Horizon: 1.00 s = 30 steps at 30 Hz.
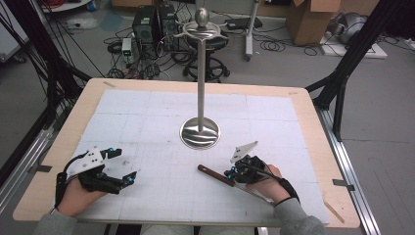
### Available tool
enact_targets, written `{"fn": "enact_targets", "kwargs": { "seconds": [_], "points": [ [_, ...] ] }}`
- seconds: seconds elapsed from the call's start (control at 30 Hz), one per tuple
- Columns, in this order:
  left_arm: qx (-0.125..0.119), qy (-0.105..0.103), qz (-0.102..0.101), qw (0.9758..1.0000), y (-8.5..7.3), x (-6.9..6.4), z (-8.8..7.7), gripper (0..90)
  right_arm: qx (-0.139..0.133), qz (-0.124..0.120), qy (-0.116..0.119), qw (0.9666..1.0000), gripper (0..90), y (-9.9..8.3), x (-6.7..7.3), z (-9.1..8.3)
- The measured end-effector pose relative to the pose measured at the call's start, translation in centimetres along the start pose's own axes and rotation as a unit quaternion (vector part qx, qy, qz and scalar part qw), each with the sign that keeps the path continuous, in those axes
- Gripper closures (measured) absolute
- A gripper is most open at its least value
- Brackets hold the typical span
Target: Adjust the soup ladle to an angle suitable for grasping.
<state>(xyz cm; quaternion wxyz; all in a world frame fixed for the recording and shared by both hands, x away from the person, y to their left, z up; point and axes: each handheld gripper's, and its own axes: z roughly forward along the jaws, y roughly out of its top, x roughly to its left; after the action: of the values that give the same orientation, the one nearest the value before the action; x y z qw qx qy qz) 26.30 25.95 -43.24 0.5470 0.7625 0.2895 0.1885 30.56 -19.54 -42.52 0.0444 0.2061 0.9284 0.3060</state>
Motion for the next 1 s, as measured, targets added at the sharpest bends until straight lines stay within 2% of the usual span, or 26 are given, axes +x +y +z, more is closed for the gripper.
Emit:
{"fn": "enact_targets", "kwargs": {
  "seconds": [0.2, 0.27, 0.6, 0.8, 1.0],
  "points": [
    [0.001, -0.001, 0.002, 1.0, 0.0, 0.0, 0.0, 1.7, 0.014, -0.021, 0.023, 0.9994, 89.9, 0.2, 0.9, 0.3],
    [0.001, -0.001, 0.001, 1.0, 0.0, 0.0, -0.1, 1.7, 0.016, -0.032, 0.027, 0.999, 89.9, 0.3, 1.1, 0.4],
    [0.0, 0.0, 0.002, 1.0, 0.0, 0.0, -0.1, 1.7, 0.023, -0.047, 0.039, 0.9978, 89.9, 0.2, 2.0, 0.3],
    [0.001, -0.001, 0.001, 1.0, 0.0, 0.0, -0.1, 1.7, 0.028, -0.066, 0.058, 0.9957, 89.9, 0.3, 2.6, 0.3],
    [0.002, -0.001, 0.001, 1.0, 0.0, 0.0, -0.1, 1.7, 0.032, -0.077, 0.06, 0.9947, 89.9, 0.4, 2.8, 0.3]
  ]
}}
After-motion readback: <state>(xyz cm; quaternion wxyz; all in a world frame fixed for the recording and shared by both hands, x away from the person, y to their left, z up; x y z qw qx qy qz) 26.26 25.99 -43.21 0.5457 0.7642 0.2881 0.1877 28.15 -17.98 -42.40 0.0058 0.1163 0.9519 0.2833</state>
